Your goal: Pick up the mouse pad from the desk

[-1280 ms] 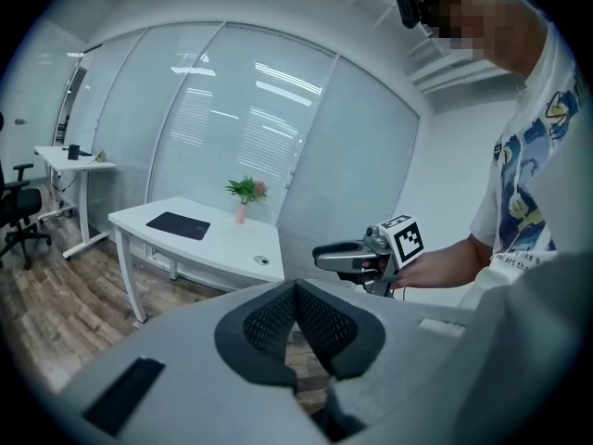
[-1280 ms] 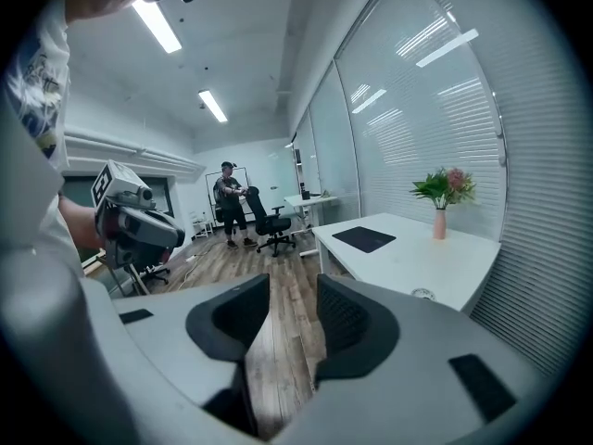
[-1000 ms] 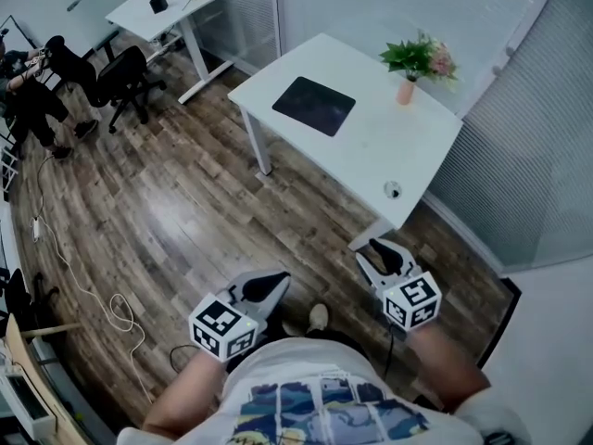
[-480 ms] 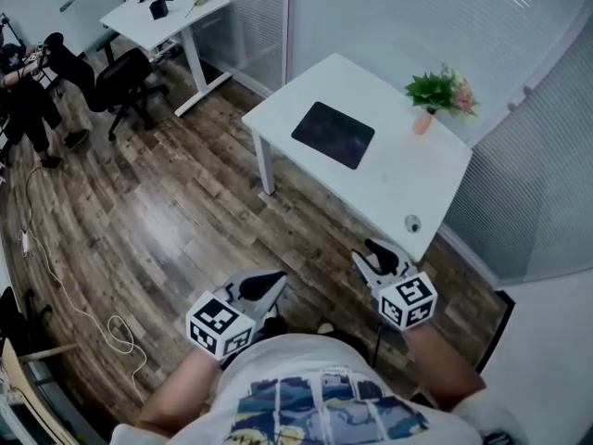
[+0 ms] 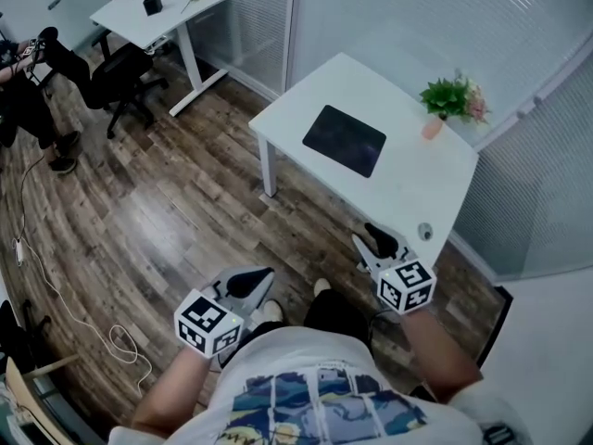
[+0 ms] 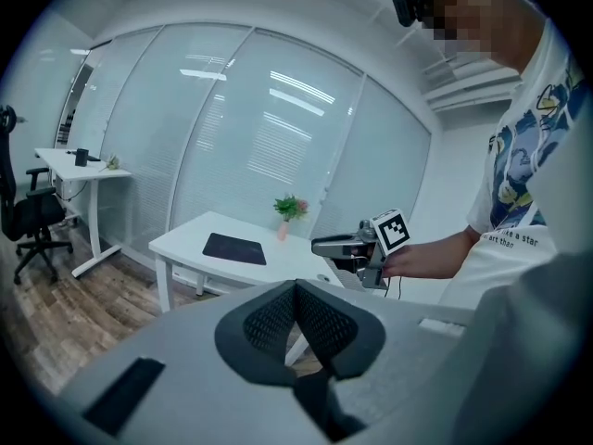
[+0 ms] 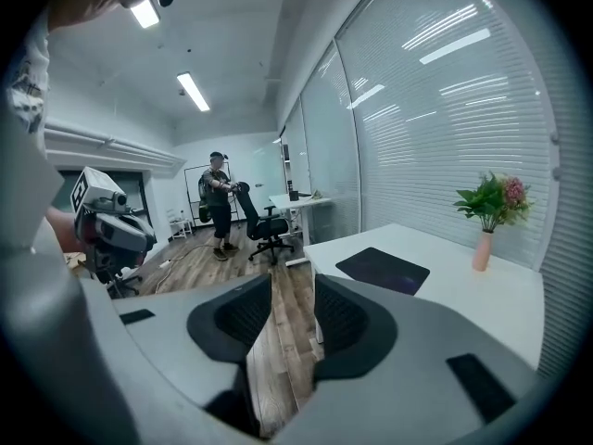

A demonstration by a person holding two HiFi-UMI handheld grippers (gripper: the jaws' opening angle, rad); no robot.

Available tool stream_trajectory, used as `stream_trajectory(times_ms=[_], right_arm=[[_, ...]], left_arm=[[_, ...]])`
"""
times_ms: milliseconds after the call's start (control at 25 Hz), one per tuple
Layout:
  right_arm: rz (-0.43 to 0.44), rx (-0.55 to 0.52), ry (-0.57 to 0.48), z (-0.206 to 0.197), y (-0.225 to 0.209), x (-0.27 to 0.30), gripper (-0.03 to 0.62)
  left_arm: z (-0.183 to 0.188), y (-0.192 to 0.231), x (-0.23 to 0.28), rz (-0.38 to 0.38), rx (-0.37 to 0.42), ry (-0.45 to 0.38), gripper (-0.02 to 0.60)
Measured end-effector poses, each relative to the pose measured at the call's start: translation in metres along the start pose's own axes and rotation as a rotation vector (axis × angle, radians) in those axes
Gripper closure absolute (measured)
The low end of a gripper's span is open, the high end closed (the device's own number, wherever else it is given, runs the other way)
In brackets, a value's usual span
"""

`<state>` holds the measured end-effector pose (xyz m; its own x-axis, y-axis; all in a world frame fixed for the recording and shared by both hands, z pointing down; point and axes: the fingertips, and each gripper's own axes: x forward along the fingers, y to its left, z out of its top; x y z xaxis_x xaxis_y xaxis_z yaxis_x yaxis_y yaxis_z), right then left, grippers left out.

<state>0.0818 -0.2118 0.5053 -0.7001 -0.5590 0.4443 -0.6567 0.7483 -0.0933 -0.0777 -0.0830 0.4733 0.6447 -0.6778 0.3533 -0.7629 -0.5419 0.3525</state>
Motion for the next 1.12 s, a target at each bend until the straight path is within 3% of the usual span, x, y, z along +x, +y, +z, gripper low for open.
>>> stream_trajectory(times_ms=[240, 560, 1120], right_arm=[[0.006, -0.028, 0.034, 0.006, -0.054, 0.048, 0.450], [-0.009, -0.064, 0.088, 0.011, -0.166, 0.112, 0.450], [-0.064, -0.043, 0.231, -0.031, -0.316, 0.203, 0.437]], left_arm=[[0.026, 0.036, 0.028, 0.046, -0.011, -0.025, 0.580], [0.072, 0.074, 0.092, 0.102, -0.028, -0.035, 0.580], [0.121, 0.123, 0.167, 0.175, -0.049, -0.007, 0.580]])
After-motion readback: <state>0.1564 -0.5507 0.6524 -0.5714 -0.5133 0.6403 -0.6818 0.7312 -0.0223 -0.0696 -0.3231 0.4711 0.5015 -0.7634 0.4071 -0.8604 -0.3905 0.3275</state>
